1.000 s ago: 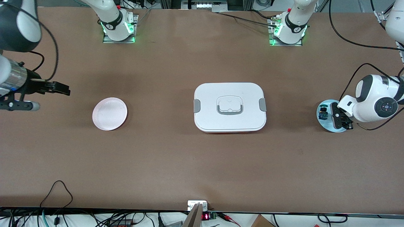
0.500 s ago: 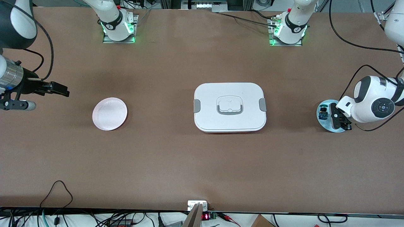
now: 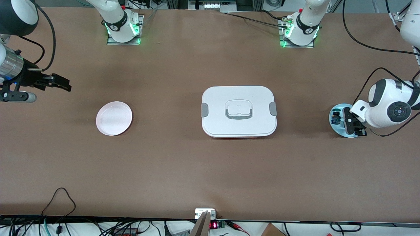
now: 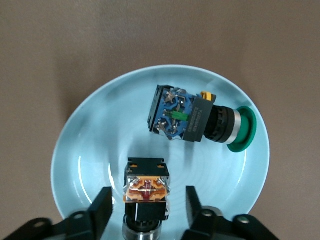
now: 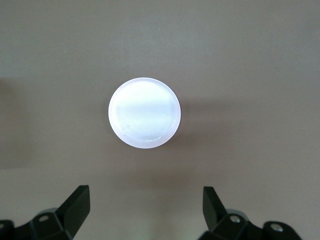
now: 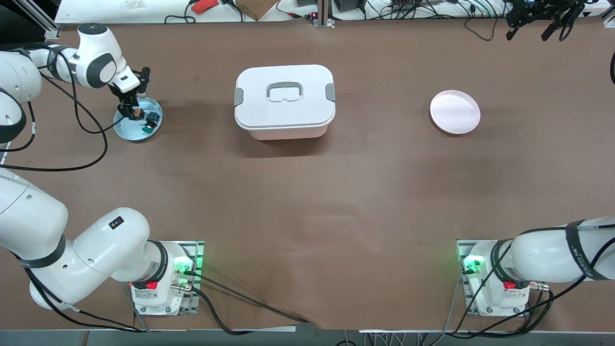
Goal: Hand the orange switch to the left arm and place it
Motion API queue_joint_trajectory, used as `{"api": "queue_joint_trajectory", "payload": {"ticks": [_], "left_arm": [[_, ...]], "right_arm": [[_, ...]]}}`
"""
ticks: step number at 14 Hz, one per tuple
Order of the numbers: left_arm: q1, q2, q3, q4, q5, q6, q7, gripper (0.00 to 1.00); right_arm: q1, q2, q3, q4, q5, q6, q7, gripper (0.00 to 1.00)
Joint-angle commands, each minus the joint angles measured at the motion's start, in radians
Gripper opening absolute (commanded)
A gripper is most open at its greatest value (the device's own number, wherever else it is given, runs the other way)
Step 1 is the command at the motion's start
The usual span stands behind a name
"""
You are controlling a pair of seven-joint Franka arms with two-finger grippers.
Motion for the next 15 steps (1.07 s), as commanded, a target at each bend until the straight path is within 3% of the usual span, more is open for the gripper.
{"api": "queue_joint_trajectory", "payload": {"ticks": [1, 4, 6, 8, 12, 15], "left_arm": [[0.01, -0.02, -0.026, 0.011, 0.027, -0.023, 0.006, 1.0], [0.019, -0.075, -0.079, 0.041, -0.05, -0.165, -0.008, 1.0], [0.013, -0.092, -0.086, 0.098, -0.14, -0.268, -0.044, 1.0], [0.01, -0.093, -0.139, 0.173, -0.149, -0.39, -0.127, 1.0], [0.002, -0.092, -0.222, 0.3, -0.25, -0.598, -0.363, 1.0], [-0.048, -0.092, -0.236, 0.385, -0.337, -0.723, -0.598, 1.0]], "right_arm": [[-0.005, 0.026, 0.003, 0.038, -0.009, -0.017, 0.002, 1.0], [-0.006, 0.023, 0.002, 0.043, -0.01, 0.001, 0.002, 1.0], [-0.006, 0.023, 0.0, 0.07, -0.011, -0.002, -0.003, 1.0], [-0.002, 0.025, 0.003, 0.085, -0.017, 0.0, -0.02, 1.0], [-0.003, 0.023, 0.002, 0.09, -0.027, -0.008, -0.05, 1.0], [-0.003, 0.023, 0.003, 0.09, -0.027, -0.009, -0.055, 1.0]]}}
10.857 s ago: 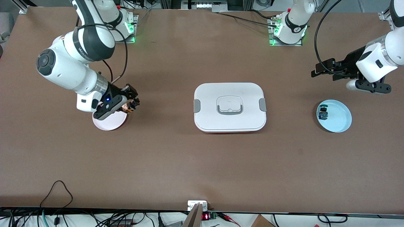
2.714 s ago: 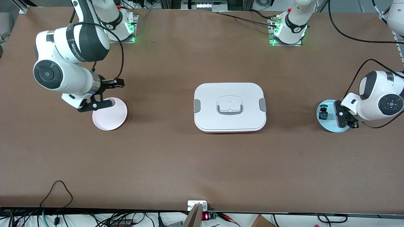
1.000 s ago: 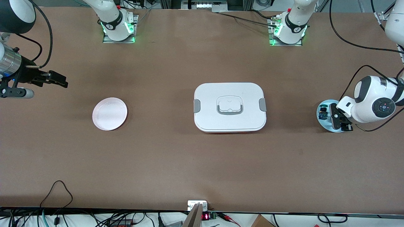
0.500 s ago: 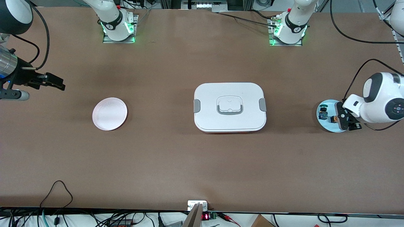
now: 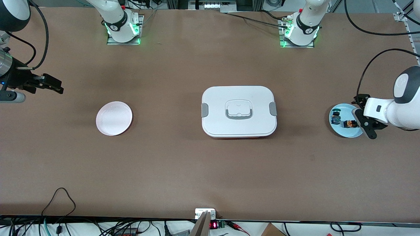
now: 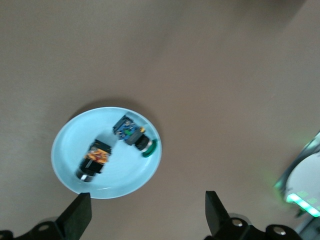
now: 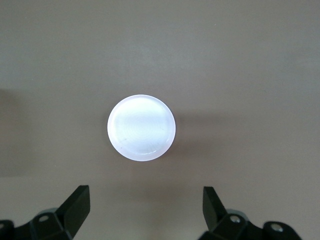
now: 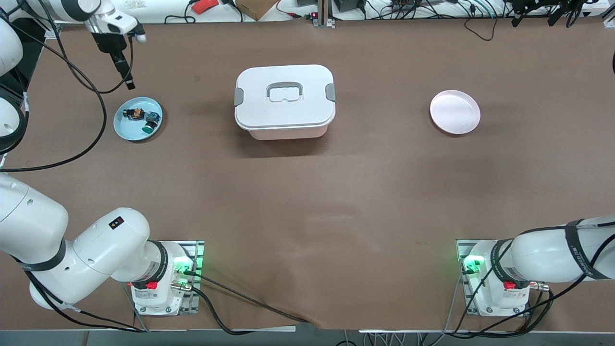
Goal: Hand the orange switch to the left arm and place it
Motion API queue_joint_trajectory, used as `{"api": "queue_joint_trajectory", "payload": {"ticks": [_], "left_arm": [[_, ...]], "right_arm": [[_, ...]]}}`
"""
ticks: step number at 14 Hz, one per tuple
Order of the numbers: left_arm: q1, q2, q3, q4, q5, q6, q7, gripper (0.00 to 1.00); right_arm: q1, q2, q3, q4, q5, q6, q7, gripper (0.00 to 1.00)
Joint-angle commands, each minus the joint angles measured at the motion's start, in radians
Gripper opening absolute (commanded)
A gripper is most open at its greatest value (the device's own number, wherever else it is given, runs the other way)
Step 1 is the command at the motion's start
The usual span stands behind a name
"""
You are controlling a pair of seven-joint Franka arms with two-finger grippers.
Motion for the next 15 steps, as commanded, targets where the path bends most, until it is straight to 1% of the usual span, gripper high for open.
{"api": "queue_joint_trajectory", "payload": {"ticks": [1, 2, 4, 5, 7, 8, 9, 11, 12, 13, 14, 15], "left_arm": [[-0.077, 0.001, 0.001, 0.125, -0.074, -0.132, -0.19, 1.0], [-0.105, 0.001, 0.001, 0.174, -0.077, -0.169, -0.244, 1.0], [-0.154, -0.003, -0.001, 0.26, -0.123, -0.194, -0.382, 1.0], [-0.165, -0.003, -0.003, 0.298, -0.126, -0.227, -0.445, 1.0], [-0.188, -0.008, -0.029, 0.369, -0.137, -0.299, -0.545, 1.0], [-0.25, -0.076, 0.008, 0.372, -0.131, -0.3, -0.577, 1.0], [-0.296, -0.097, 0.036, 0.389, -0.135, -0.309, -0.627, 1.0], [-0.305, -0.094, 0.04, 0.421, -0.131, -0.312, -0.649, 1.0], [-0.306, -0.094, 0.057, 0.421, -0.138, -0.304, -0.649, 1.0], [-0.333, -0.103, 0.132, 0.412, -0.164, -0.263, -0.651, 1.0], [-0.396, -0.135, 0.243, 0.398, -0.257, -0.21, -0.654, 1.0], [-0.454, -0.179, 0.386, 0.363, -0.361, -0.173, -0.665, 1.0]], "right_arm": [[0.0, 0.004, 0.003, 0.02, -0.01, -0.018, -0.012, 1.0], [-0.001, 0.004, 0.002, 0.02, -0.007, -0.018, -0.012, 1.0], [-0.003, 0.004, 0.002, 0.02, -0.004, -0.018, -0.015, 1.0], [-0.001, 0.004, 0.002, 0.02, -0.004, -0.018, -0.018, 1.0], [0.002, 0.004, 0.003, 0.02, -0.006, -0.018, -0.018, 1.0], [0.002, 0.004, 0.003, 0.02, -0.006, -0.018, -0.017, 1.0], [0.002, 0.004, 0.003, 0.02, -0.004, -0.018, -0.014, 1.0], [0.002, 0.004, 0.003, 0.02, -0.004, -0.018, -0.003, 1.0], [0.002, 0.004, 0.003, 0.02, -0.004, -0.019, -0.003, 1.0], [0.002, 0.004, 0.003, 0.02, -0.004, -0.019, -0.001, 1.0], [0.002, 0.004, 0.003, 0.02, -0.004, -0.019, 0.0, 1.0], [0.002, 0.004, 0.003, 0.02, -0.004, -0.019, 0.002, 1.0]]}}
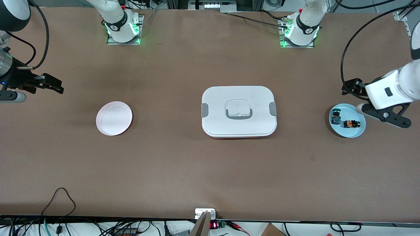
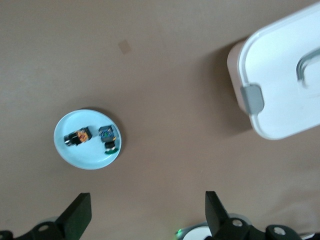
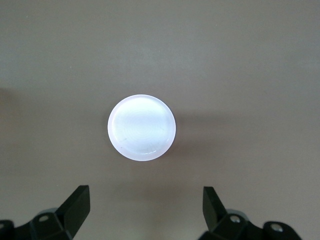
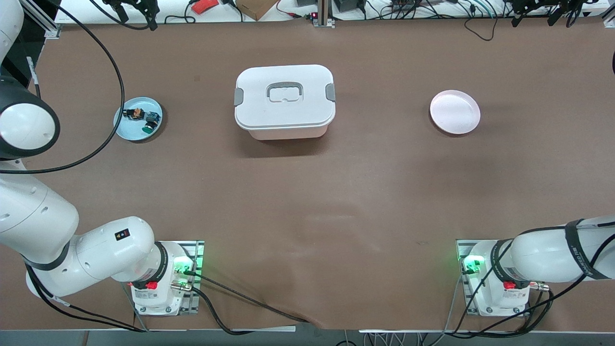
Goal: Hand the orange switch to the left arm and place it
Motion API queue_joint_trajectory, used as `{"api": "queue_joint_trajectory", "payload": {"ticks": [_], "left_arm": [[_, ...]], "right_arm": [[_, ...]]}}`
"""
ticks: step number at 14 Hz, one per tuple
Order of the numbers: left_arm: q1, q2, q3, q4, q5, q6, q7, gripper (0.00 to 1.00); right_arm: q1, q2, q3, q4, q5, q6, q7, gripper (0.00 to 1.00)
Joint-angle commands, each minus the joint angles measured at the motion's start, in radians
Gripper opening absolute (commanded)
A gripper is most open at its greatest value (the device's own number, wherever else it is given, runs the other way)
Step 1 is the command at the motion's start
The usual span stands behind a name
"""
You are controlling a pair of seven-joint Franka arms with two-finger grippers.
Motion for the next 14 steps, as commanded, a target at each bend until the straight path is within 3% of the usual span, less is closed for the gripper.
{"api": "queue_joint_trajectory", "payload": {"ticks": [1, 2, 4, 5, 7, 9, 14], "left_arm": [[-0.165, -0.088, 0.321, -0.071, -0.187, 0.101, -0.052, 1.0], [-0.21, -0.127, 0.397, -0.12, -0.195, 0.138, -0.107, 1.0], [-0.262, -0.254, 0.431, -0.284, -0.192, 0.248, -0.288, 1.0], [-0.32, -0.3, 0.492, -0.347, -0.195, 0.285, -0.343, 1.0], [-0.423, -0.365, 0.607, -0.441, -0.198, 0.358, -0.283, 1.0], [-0.446, -0.435, 0.636, -0.538, -0.198, 0.431, -0.202, 1.0], [-0.453, -0.452, 0.655, -0.537, -0.197, 0.389, -0.068, 1.0]], "right_arm": [[0.001, 0.004, 0.002, 0.019, -0.004, -0.019, 0.007, 1.0], [0.001, 0.004, 0.002, 0.019, -0.004, -0.019, 0.007, 1.0], [0.003, 0.005, 0.002, 0.019, -0.004, -0.019, 0.007, 1.0], [0.003, 0.005, 0.002, 0.019, -0.004, -0.019, 0.007, 1.0], [0.003, 0.005, 0.002, 0.018, -0.004, -0.019, 0.005, 1.0], [0.003, 0.007, 0.002, 0.018, -0.004, -0.019, 0.005, 1.0], [0.003, 0.007, 0.002, 0.018, -0.004, -0.019, 0.005, 1.0]]}}
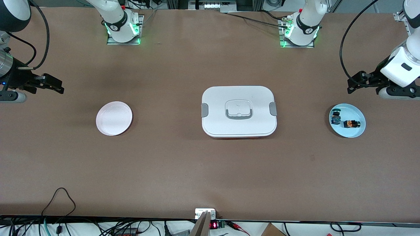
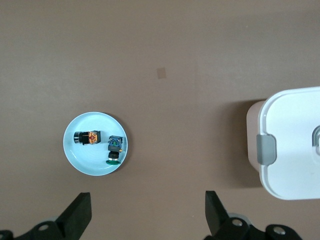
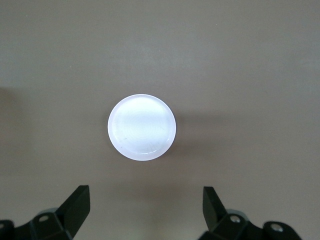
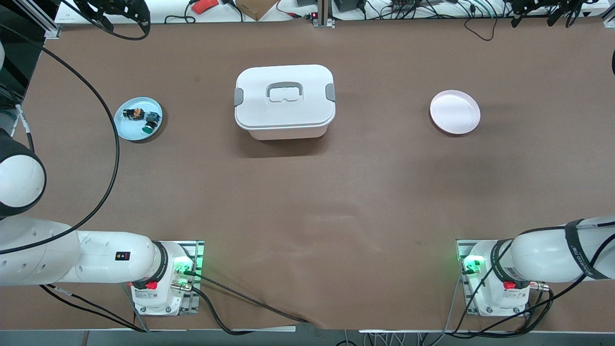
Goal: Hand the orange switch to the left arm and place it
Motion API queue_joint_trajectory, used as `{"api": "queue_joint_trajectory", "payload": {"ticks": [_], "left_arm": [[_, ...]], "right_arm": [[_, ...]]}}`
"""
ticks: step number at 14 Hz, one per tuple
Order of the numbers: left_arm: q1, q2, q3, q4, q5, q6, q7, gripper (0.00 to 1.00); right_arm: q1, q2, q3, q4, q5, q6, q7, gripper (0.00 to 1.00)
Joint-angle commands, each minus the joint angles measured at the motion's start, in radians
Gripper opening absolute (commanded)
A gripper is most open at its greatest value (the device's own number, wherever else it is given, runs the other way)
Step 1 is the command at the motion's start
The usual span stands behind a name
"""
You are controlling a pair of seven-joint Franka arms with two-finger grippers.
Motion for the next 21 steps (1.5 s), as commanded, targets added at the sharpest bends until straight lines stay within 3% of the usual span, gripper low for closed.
{"api": "queue_joint_trajectory", "payload": {"ticks": [1, 21], "left_arm": [[-0.008, -0.017, 0.013, -0.009, -0.02, -0.023, 0.041, 1.0], [-0.013, 0.044, 0.005, 0.1, -0.021, -0.077, 0.032, 1.0]], "right_arm": [[0.002, 0.005, 0.002, 0.018, -0.004, -0.018, 0.005, 1.0], [0.002, 0.004, 0.004, 0.019, -0.009, -0.016, 0.004, 1.0]]}}
